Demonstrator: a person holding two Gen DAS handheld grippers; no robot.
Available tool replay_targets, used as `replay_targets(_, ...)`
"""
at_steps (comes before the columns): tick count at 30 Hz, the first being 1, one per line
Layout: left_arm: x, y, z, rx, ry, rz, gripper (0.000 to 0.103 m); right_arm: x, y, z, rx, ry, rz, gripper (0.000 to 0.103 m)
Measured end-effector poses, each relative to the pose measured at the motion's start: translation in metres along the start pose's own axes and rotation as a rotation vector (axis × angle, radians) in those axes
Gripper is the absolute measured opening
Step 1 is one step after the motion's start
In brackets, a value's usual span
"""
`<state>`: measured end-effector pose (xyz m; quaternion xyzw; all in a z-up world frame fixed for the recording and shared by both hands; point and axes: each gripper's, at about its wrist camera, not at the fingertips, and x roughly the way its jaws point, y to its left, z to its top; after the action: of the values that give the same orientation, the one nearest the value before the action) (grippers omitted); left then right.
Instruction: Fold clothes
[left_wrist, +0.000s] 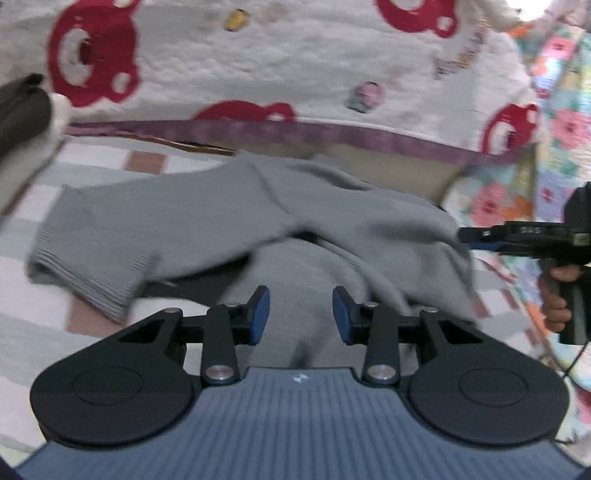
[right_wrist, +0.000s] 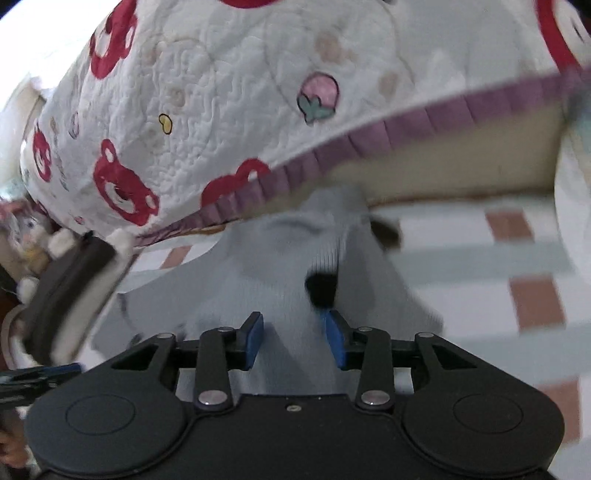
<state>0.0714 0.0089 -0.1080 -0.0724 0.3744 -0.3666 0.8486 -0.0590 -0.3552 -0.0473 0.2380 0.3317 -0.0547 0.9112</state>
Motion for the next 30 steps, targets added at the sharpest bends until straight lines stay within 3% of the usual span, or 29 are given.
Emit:
replay_targets(6,0.002,0.004,-0.020,0.053,0.018,-0.109,0.036,0.004,0.005,-0.018,-0.086,0.162,-0.058,0.050)
replay_targets(10,0.005,0.009,-0.011,0.035,0.019,-0.108,0.036,-0.010,0.014,-0.024,-0.198,0.237,-0.109,0.050)
replay_targets(14,-0.004,-0.001,-0.009,0.039,0.004,-0.084,0.036,-0.044,0.008,-0.045,-0.133,0.157,-0.103,0.050)
replay_targets(20,-0.007,-0.015,-0.001,-0.006,0.006,-0.027,0.036,-0.071,-0.022,-0.100,0.189,0.007,-0.013,0.052)
replay_targets(24,-0.014,-0.022,-0.011,-0.041,0.018,0.003,0.036,-0.054,-0.022,-0.098,0.154,0.020,0.040,0.056)
replay_targets(27,-0.020,-0.026,-0.027,0.029,0.039,0.040,0.036,-0.034,-0.019,-0.099,0.139,0.050,0.017,0.058)
replay_targets(30,-0.020,-0.024,-0.024,0.037,0.048,0.037,0.036,-0.025,-0.022,-0.106,0.188,0.074,0.071,0.058)
